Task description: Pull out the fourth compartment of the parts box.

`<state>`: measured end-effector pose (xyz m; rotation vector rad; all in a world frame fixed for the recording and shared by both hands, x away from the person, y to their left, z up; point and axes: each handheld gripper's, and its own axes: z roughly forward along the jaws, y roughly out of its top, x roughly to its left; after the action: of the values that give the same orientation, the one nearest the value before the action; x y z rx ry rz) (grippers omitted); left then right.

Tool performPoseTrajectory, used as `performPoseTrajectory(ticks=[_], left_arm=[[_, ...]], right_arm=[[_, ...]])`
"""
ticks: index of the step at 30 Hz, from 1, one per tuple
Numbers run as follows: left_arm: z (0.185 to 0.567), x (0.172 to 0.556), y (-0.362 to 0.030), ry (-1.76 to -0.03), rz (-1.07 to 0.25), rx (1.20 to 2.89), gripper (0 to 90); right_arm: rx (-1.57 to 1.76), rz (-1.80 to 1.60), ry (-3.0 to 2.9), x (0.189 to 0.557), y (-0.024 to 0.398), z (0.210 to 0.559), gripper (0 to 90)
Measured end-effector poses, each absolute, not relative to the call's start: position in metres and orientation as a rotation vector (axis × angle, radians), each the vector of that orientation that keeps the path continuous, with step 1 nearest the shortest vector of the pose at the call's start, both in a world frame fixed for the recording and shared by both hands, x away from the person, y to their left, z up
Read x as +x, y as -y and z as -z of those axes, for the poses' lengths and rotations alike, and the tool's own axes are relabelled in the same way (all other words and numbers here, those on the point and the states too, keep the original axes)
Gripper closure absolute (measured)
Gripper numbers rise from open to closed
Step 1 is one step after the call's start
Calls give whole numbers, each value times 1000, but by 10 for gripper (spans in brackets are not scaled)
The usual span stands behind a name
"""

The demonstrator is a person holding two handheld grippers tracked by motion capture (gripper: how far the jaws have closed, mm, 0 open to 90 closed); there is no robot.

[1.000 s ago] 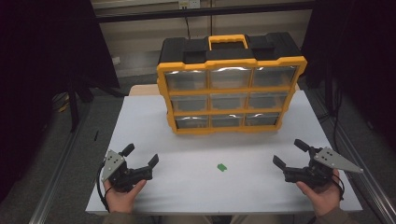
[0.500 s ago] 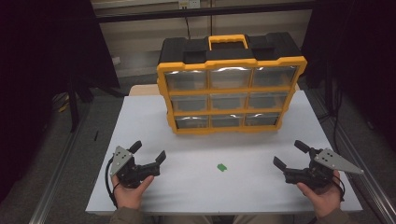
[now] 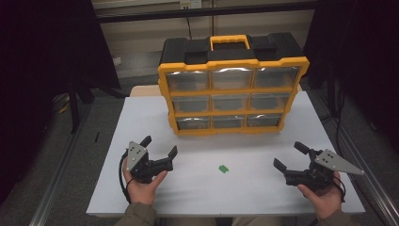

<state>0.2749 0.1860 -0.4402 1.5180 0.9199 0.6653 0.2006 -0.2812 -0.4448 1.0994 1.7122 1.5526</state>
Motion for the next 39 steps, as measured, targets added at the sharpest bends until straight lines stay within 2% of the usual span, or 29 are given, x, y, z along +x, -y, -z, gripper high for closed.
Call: performPoseTrajectory(ticks=[9,26,39], left_arm=[[435,280,-175,-936,-735,1505,1],[430,295,-151,-922,-775,1519,1],[421,309,-133,-949,-794,1461,1]], right_arm=[[1081,-1547,-1720,205,276,445,19],[1103,-1545,-1733,197,278,447,14],[1085,-1552,-1753,203,275,448,13]])
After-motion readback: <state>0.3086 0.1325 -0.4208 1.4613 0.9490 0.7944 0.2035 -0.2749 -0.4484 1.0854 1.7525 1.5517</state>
